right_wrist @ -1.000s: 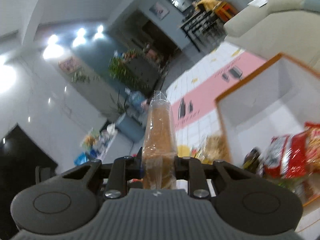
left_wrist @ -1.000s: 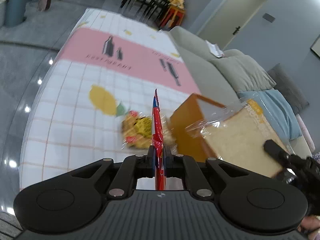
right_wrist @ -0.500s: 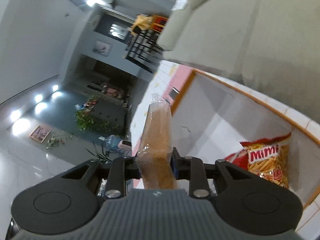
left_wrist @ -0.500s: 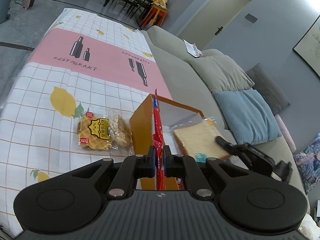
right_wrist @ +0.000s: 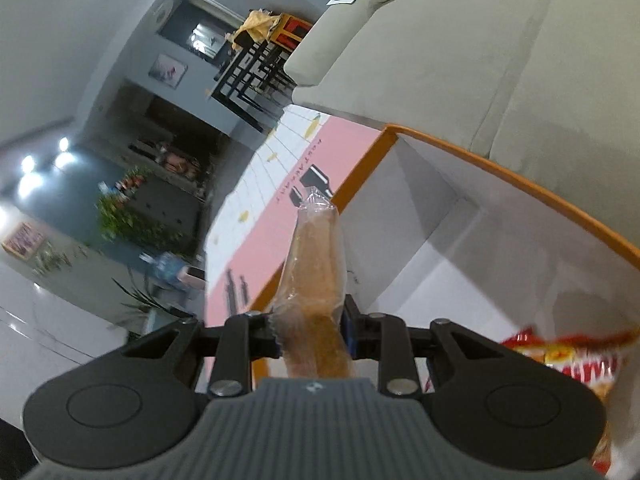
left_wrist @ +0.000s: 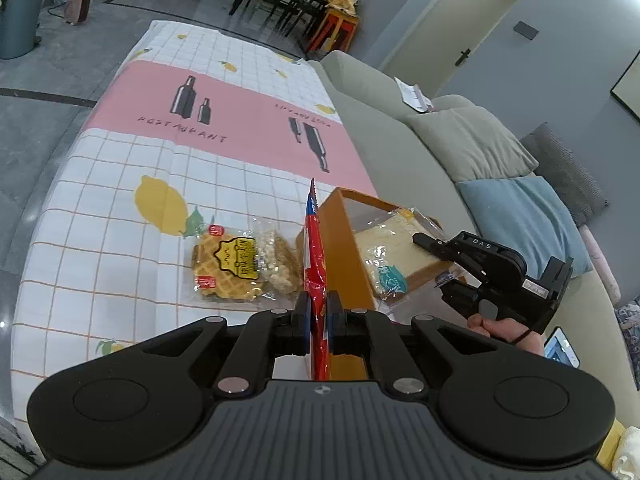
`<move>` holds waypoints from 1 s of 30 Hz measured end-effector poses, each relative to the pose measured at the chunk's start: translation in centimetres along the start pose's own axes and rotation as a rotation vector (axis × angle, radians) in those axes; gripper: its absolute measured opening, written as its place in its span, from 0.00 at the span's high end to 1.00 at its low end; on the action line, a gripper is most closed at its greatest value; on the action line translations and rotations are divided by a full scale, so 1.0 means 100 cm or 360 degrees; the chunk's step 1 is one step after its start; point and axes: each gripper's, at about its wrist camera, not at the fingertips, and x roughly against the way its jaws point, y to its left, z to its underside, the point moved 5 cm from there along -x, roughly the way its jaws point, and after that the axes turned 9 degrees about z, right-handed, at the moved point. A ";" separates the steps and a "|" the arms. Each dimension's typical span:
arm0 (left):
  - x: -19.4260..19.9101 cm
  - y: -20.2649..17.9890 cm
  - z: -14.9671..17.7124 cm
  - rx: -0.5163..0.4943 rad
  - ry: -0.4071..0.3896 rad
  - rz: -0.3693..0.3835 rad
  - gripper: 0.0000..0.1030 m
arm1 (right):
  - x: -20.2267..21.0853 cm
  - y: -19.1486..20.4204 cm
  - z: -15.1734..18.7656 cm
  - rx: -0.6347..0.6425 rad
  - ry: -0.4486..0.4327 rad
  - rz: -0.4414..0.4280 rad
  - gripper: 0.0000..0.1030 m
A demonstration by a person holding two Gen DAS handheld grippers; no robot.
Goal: Organize snacks
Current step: 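Lower the bagged bread loaf into the orange box and open the right gripper, then lower the red sausage stick into the box and open the left gripper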
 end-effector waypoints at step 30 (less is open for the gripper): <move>-0.037 -0.081 0.003 -0.0132 0.0005 -0.0042 0.93 | 0.093 -0.006 -0.037 0.1032 -0.0179 0.0141 0.25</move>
